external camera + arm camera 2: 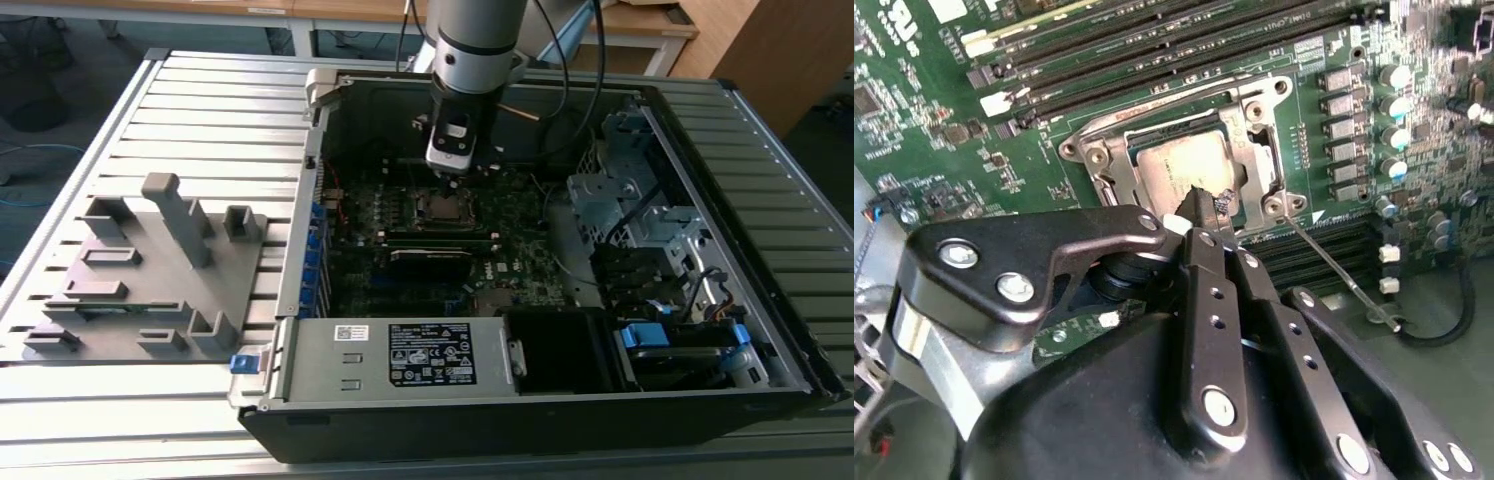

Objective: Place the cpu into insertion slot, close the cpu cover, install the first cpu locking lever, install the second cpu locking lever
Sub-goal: 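Close the cpu cover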

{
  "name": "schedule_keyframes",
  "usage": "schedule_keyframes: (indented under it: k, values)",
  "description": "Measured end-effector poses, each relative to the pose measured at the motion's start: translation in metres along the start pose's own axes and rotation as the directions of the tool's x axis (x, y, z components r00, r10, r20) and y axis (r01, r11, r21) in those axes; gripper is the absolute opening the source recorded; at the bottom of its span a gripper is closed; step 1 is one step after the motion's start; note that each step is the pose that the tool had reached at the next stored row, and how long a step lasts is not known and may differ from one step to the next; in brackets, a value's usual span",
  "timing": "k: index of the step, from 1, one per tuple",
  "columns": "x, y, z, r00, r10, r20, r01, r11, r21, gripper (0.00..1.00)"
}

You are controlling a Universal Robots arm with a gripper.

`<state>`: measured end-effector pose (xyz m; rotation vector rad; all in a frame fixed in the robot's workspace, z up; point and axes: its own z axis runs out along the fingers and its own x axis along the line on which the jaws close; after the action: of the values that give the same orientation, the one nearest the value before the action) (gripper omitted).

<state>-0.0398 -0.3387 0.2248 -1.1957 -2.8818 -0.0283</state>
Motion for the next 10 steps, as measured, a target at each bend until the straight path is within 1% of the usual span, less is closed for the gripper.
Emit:
schedule_keyframes:
  k: [3, 6, 8, 9, 10]
  values:
    - [0.0, 0.0, 0.0001, 0.9988, -0.049, -0.0005, 0.049, 0.9988, 0.0012, 0.1]
    - [0.0, 0.0, 0.0001, 0.9951, -0.099, -0.001, 0.099, 0.9951, 0.0025, 0.1]
    - [0.0, 0.0, 0.0001, 0.9911, -0.133, -0.0015, 0.133, 0.9911, 0.0034, 0.1]
    - [0.0, 0.0, 0.0002, 0.9858, -0.168, -0.0019, 0.168, 0.9858, 0.0042, 0.1]
    - [0.0, 0.0, 0.0002, 0.9827, -0.185, -0.0021, 0.185, 0.9827, 0.0047, 0.1]
